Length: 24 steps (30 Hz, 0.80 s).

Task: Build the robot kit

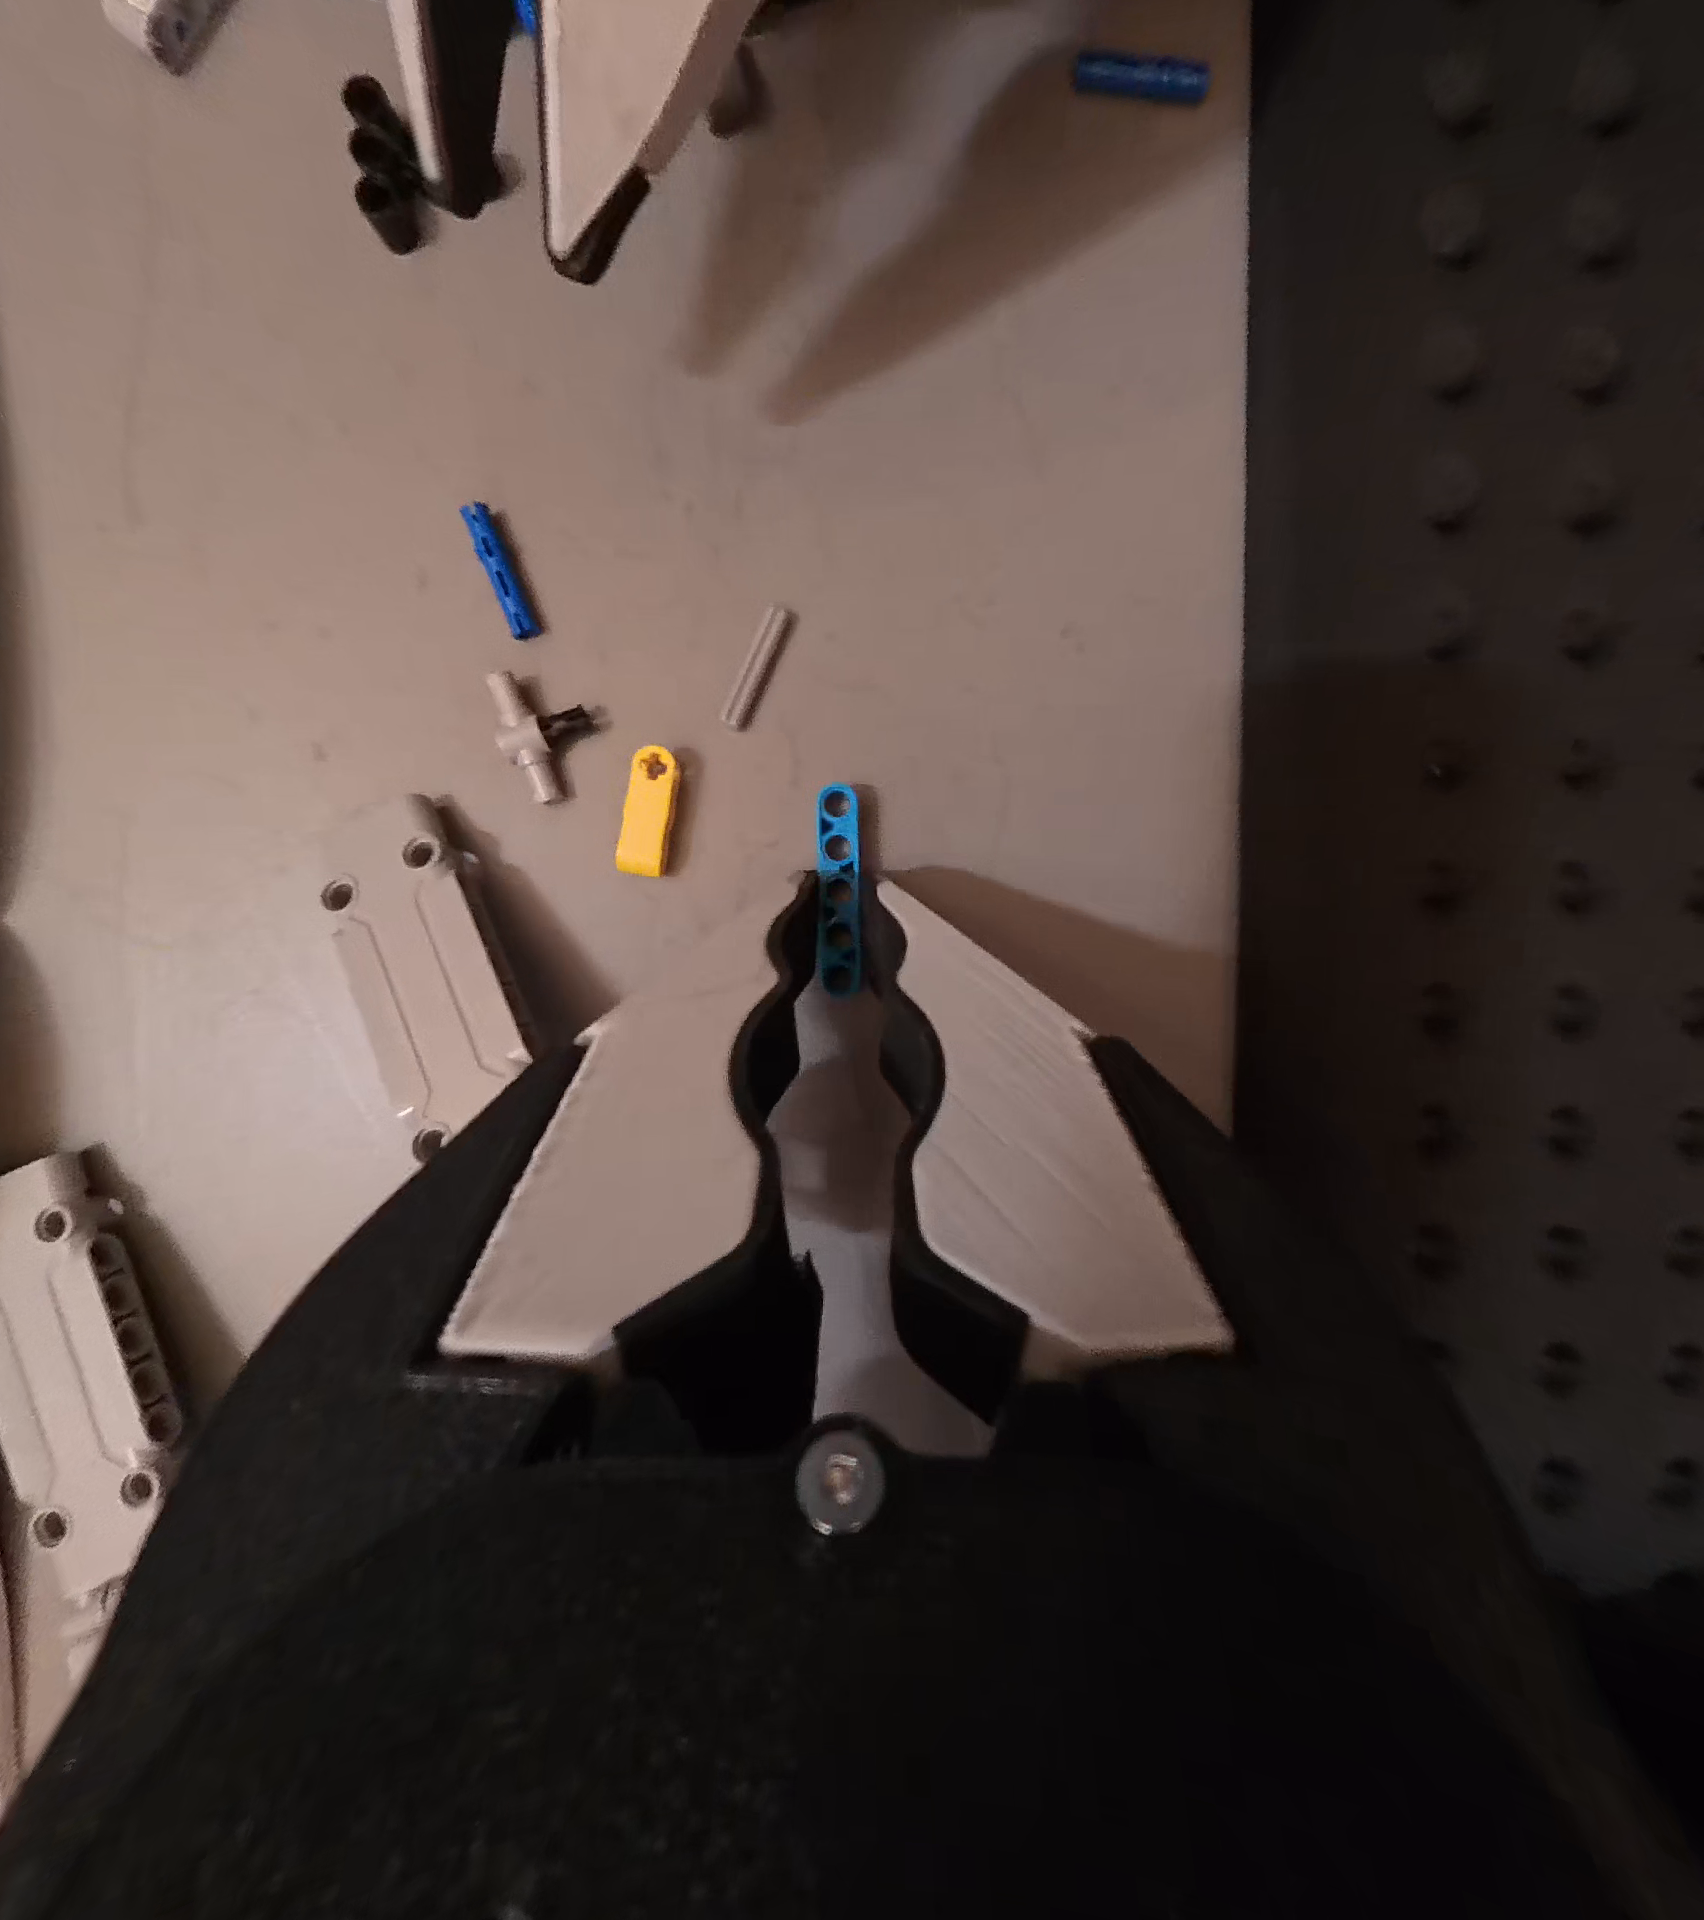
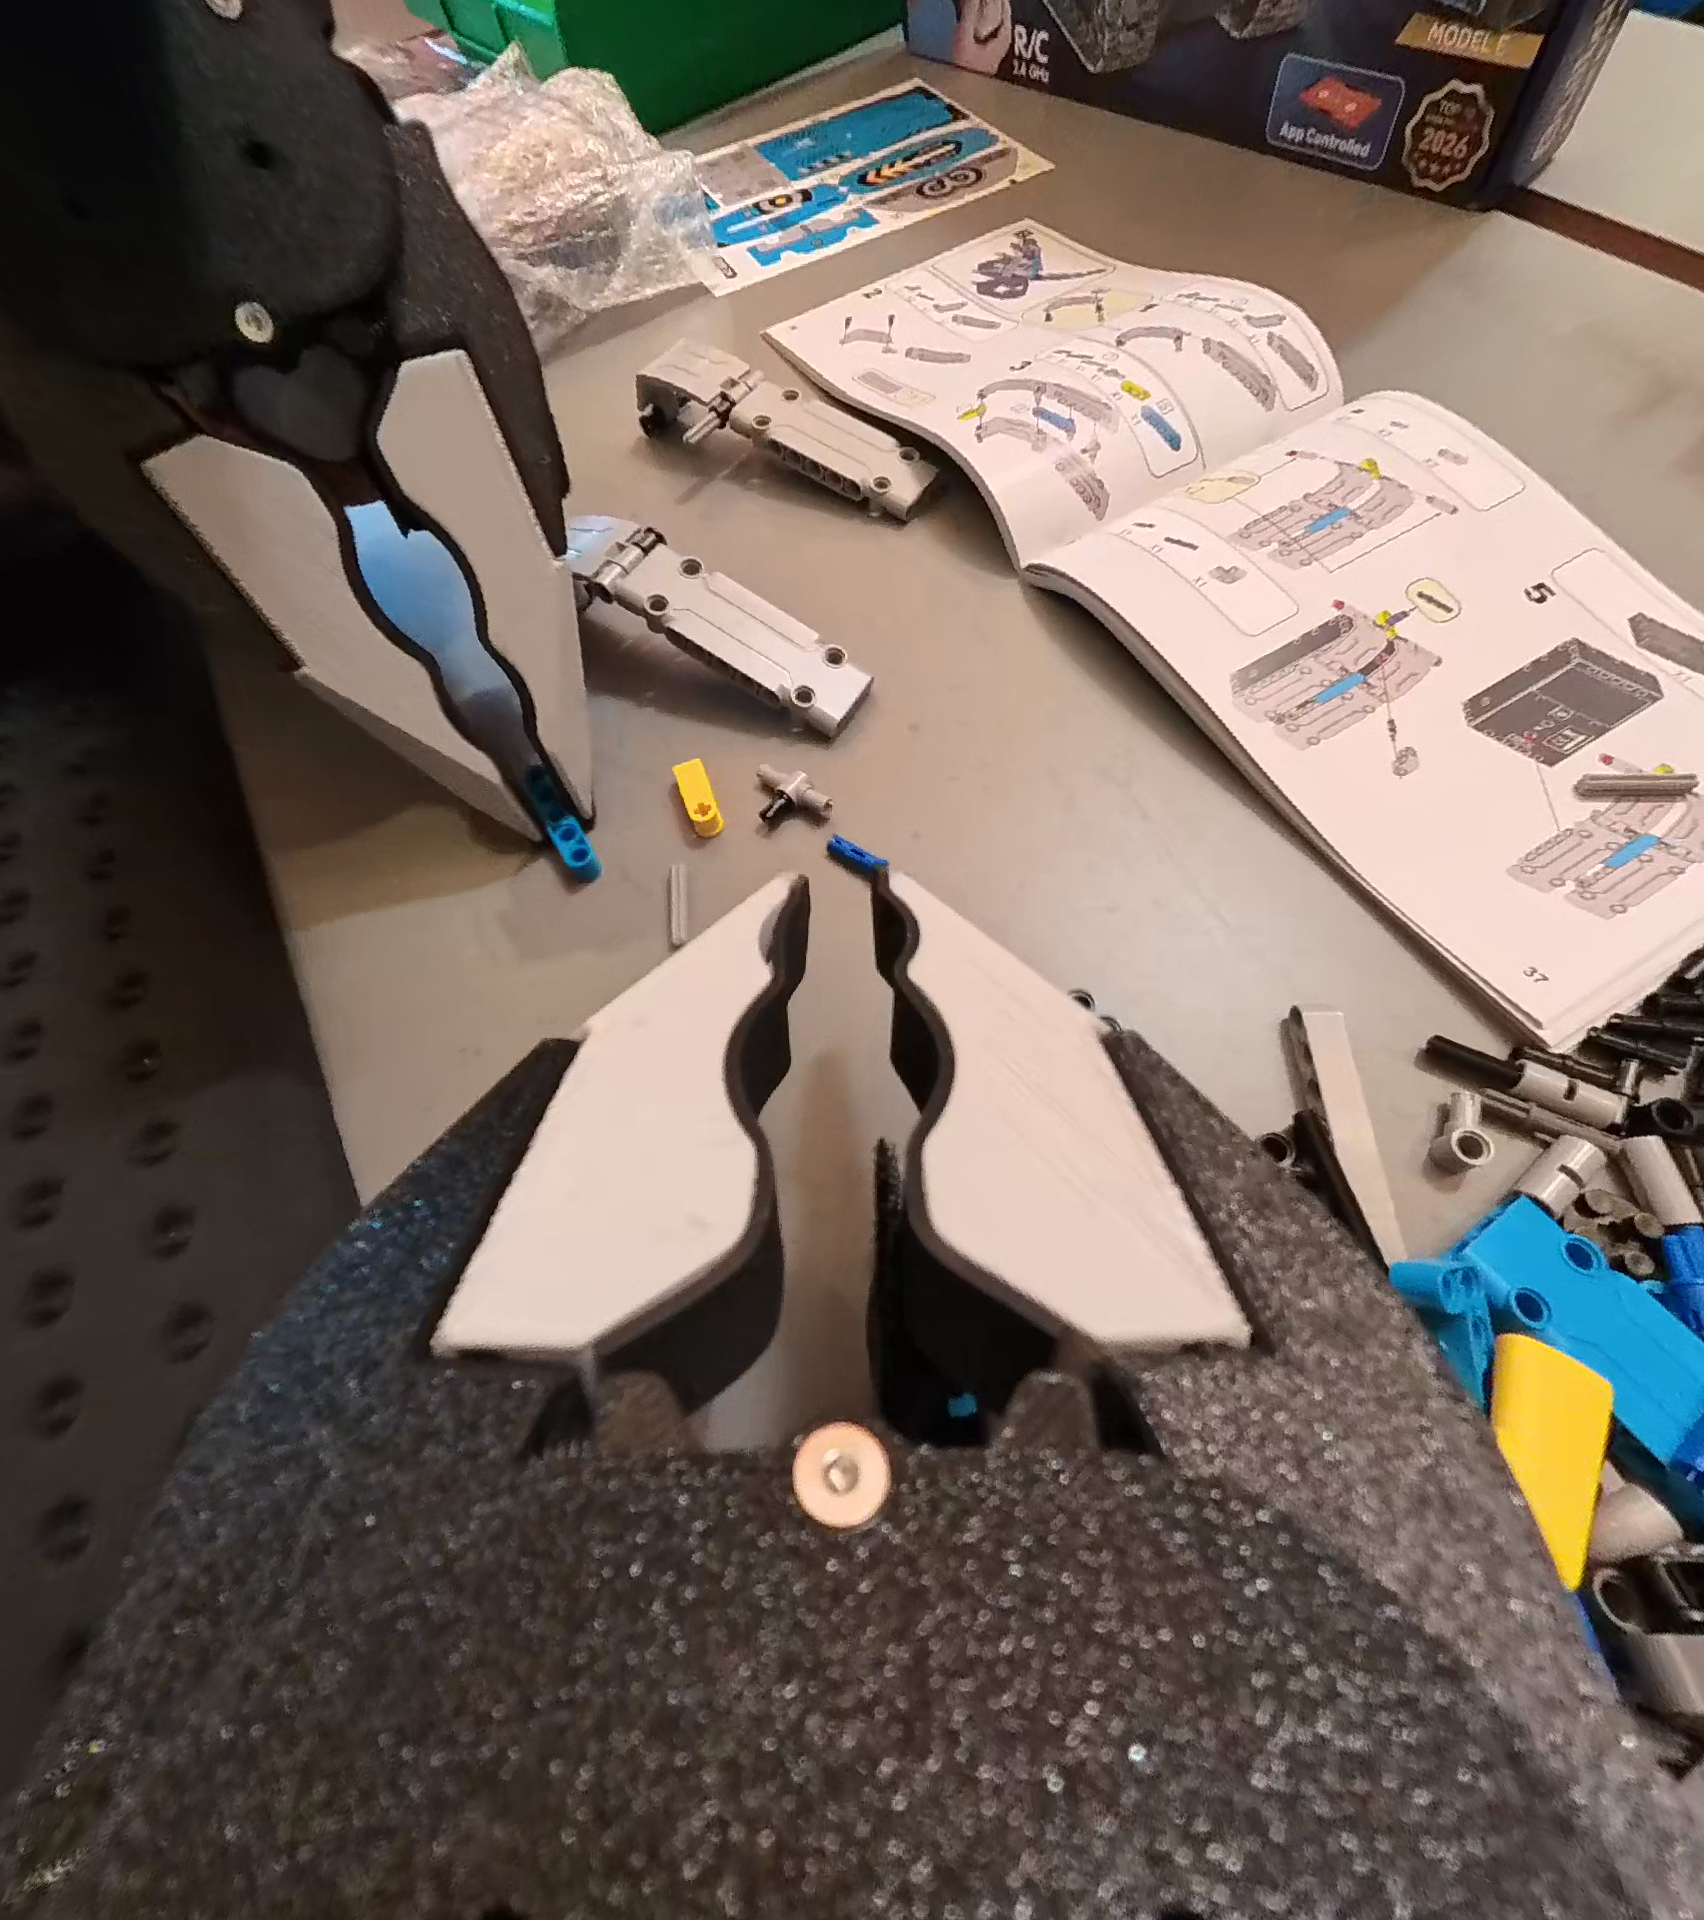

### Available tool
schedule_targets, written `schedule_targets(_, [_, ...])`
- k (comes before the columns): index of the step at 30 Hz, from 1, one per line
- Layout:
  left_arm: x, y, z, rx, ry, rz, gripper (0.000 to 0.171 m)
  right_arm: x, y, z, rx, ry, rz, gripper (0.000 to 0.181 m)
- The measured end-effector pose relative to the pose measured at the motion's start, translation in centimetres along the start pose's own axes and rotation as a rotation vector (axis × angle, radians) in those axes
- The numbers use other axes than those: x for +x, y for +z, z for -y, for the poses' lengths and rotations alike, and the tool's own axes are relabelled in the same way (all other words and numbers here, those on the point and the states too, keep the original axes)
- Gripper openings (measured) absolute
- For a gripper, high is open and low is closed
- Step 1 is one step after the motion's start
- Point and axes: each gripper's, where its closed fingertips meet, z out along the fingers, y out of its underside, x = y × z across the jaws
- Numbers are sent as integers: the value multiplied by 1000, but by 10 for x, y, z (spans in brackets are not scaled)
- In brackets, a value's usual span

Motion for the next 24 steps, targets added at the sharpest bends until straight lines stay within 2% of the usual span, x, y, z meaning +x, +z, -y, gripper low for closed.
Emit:
schedule_targets(2, [-9, -2, 5, 41, -23, 80, 6, -3, -1, 4, 21, 9, 24, 11])
schedule_targets(3, [-12, -7, 14, 107, -53, 103, 6, -7, -2, 8, 40, 17, 48, 11])
schedule_targets(6, [-29, -43, 54, 470, -266, 167, 6, -19, -5, 31, 136, 47, 113, 15])
schedule_targets(9, [-42, -85, 72, 841, -558, 72, 7, -32, -2, 59, 234, 37, 180, 21])
schedule_targets(11, [-46, -100, 69, 987, -693, -45, 6, -38, 0, 77, 310, 9, 206, 36])
schedule_targets(14, [-38, -102, 64, 1011, -870, -336, 6, -47, 8, 92, 341, -166, 166, 41])
schedule_targets(15, [-40, -106, 62, 1036, -922, -387, 6, -55, 10, 94, 332, -244, 165, 32])
schedule_targets(17, [-34, -114, 61, 1055, -977, -533, 6, -66, 14, 102, 343, -311, 163, 28])
schedule_targets(20, [-29, -124, 57, 1105, -1023, -707, 6, -69, 20, 110, 348, -208, 275, 44])
schedule_targets(22, [-31, -125, 51, 1135, -1069, -775, 6, -70, 20, 113, 355, -130, 372, 45])
schedule_targets(24, [-33, -130, 48, 1188, -1112, -858, 6, -72, 22, 116, 369, -139, 374, 49])
